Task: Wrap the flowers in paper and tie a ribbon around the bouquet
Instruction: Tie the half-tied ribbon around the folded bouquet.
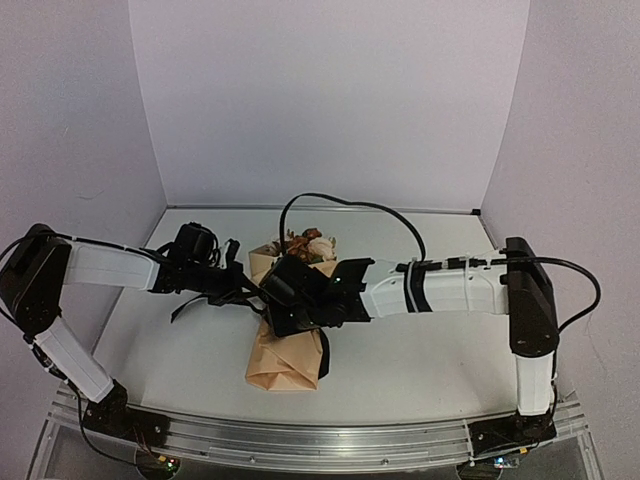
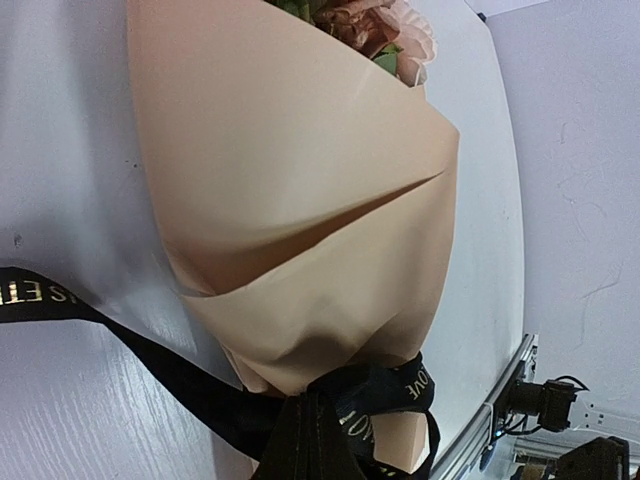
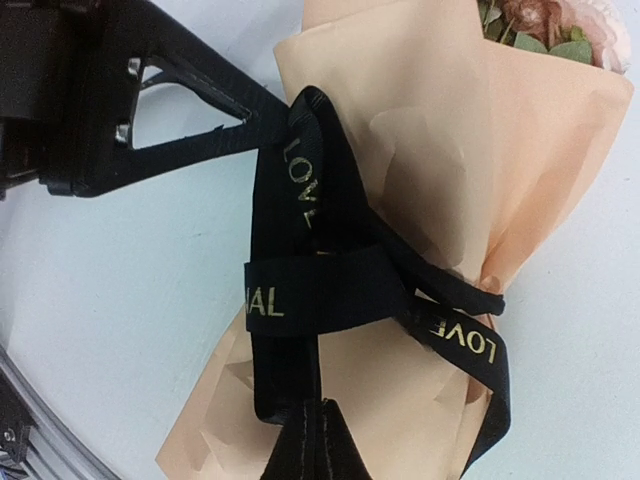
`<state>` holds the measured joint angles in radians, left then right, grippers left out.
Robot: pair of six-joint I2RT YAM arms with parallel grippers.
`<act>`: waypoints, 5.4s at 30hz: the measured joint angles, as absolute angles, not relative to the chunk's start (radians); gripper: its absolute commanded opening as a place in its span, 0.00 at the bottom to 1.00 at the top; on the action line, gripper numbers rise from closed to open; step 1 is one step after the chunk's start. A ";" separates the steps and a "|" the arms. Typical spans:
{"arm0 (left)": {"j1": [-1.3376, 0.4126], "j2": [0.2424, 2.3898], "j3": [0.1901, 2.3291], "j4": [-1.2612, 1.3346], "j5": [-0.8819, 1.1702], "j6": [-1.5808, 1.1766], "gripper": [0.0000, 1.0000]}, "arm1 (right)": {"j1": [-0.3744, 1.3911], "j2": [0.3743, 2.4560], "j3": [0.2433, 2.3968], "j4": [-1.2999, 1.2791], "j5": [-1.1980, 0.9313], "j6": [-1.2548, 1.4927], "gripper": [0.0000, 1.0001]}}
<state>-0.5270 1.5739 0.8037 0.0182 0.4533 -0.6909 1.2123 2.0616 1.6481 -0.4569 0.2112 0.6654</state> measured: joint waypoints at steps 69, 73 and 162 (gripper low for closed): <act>-0.464 1.383 0.598 -0.059 0.234 -0.804 0.00 | 1.028 1.876 1.403 -0.533 0.194 0.632 0.00; -0.464 1.388 0.568 -0.051 0.247 -0.803 0.00 | 1.028 1.876 1.391 -0.536 0.193 0.636 0.00; -0.595 1.461 0.497 0.238 0.196 -1.330 0.00 | 1.051 1.797 1.189 -0.271 0.044 1.102 0.06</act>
